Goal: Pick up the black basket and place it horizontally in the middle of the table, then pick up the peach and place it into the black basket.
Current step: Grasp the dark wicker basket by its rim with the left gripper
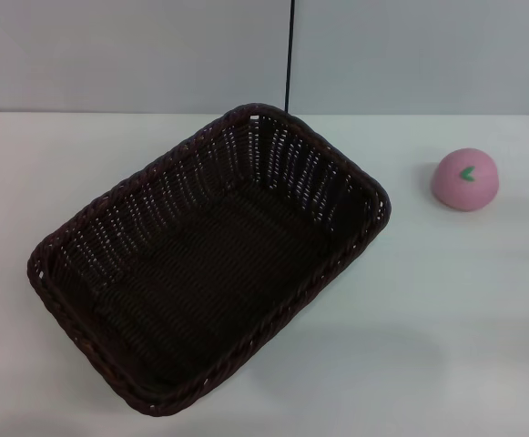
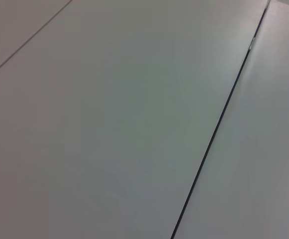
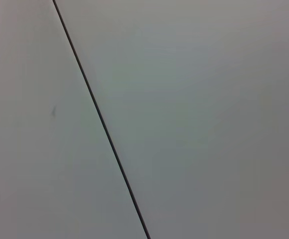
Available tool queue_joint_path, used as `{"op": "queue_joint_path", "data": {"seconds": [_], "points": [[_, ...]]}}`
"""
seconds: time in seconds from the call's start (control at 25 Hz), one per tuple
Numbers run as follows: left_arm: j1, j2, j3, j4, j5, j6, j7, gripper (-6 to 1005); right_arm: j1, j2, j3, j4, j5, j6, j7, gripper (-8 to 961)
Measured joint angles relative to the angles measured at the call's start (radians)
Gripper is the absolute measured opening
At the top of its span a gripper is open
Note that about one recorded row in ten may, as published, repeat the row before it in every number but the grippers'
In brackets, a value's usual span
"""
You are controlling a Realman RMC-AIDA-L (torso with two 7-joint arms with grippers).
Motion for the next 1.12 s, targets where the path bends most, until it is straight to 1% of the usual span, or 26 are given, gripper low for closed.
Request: {"op": "queue_joint_path", "data": {"seconds": [0.24,0.32,0.4,0.52,0.68,0.76,0.8,0.84,0.92,0.96,1.0,1.08,1.12], "points": [[-0.001,0.002,0.0,0.005,0.002,-0.001,-0.034,727,0.001,0.001,0.0,0.003,0.0,0.0,0.0,583],[0.003,0.004,0.004,0.034,0.006,-0.009,-0.1,726,0.003,0.002,0.0,0.007,0.0,0.0,0.0,583],[0.004,0.005,0.004,0.038,0.007,-0.011,-0.108,726,0.007,0.003,0.0,0.016,0.0,0.0,0.0,583],[0.006,0.006,0.0,0.049,0.006,-0.029,-0.168,725,0.009,0.003,0.0,0.019,0.0,0.0,0.0,582],[0.006,0.01,0.036,0.133,0.029,-0.055,-0.25,724,0.015,0.003,0.0,0.029,0.0,0.002,0.008,582],[0.004,0.024,0.079,0.24,0.073,-0.113,-0.388,724,0.017,0.003,-0.004,0.03,-0.004,0.003,0.009,582],[0.001,0.031,0.09,0.274,0.088,-0.13,-0.434,724,0.018,0.003,-0.007,0.031,-0.005,0.003,0.009,583],[-0.004,0.042,0.107,0.329,0.12,-0.153,-0.506,723,0.019,0.003,-0.009,0.031,-0.006,0.003,0.009,583],[-0.025,0.075,0.138,0.436,0.201,-0.181,-0.652,723,0.022,0.002,-0.01,0.032,-0.008,0.003,0.009,583],[-0.039,0.091,0.148,0.469,0.235,-0.181,-0.707,723,0.022,0.002,-0.011,0.032,-0.008,0.004,0.009,583],[-0.057,0.112,0.155,0.503,0.277,-0.178,-0.774,723,0.023,0.002,-0.011,0.032,-0.009,0.01,0.01,583],[-0.095,0.145,0.163,0.546,0.345,-0.169,-0.869,722,0.023,0.002,-0.011,0.032,-0.009,0.013,0.01,583],[-0.12,0.165,0.165,0.573,0.397,-0.166,-0.926,722,0.023,0.002,-0.011,0.032,-0.009,0.016,0.01,583]]}}
